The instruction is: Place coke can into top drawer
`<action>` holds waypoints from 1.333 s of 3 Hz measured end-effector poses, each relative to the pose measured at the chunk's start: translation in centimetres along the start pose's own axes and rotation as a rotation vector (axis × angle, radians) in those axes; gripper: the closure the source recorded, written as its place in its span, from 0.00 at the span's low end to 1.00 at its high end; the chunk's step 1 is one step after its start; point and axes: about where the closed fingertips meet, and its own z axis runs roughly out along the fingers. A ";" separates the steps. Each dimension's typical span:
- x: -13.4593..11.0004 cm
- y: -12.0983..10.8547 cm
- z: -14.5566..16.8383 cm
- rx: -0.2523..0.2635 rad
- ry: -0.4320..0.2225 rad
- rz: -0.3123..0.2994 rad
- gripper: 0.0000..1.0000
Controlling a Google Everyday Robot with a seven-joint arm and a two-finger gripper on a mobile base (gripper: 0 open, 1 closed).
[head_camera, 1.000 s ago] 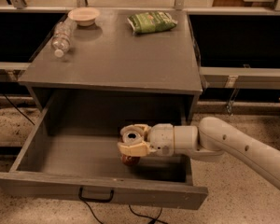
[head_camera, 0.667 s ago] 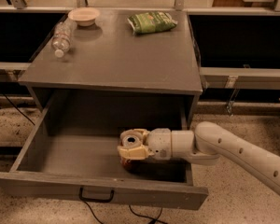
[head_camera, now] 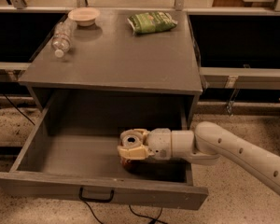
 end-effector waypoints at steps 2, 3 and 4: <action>0.0 0.0 0.0 0.000 0.000 0.000 0.34; 0.0 0.0 0.0 0.000 0.000 0.000 0.11; 0.0 0.0 0.0 0.000 0.000 0.000 0.00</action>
Offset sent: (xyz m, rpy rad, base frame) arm 0.0000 0.0000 0.0000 0.0000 0.0000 0.0001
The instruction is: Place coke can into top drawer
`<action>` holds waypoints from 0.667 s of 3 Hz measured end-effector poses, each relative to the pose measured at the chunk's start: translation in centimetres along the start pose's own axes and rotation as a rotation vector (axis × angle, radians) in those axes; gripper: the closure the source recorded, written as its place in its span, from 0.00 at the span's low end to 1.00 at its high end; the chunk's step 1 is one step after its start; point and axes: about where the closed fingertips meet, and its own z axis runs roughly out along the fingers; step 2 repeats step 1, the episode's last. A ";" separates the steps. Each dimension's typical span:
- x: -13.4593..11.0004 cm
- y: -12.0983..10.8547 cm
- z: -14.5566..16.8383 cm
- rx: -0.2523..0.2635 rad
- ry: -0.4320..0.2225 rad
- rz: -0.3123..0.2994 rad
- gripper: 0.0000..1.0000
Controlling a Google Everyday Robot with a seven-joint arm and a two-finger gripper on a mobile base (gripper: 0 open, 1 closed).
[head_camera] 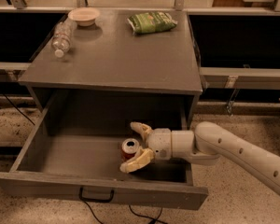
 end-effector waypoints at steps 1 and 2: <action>0.0 0.0 0.0 0.000 0.000 0.000 0.00; 0.0 0.0 0.0 0.000 0.000 0.000 0.00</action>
Offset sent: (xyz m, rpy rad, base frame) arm 0.0000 0.0000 0.0000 0.0000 0.0000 0.0000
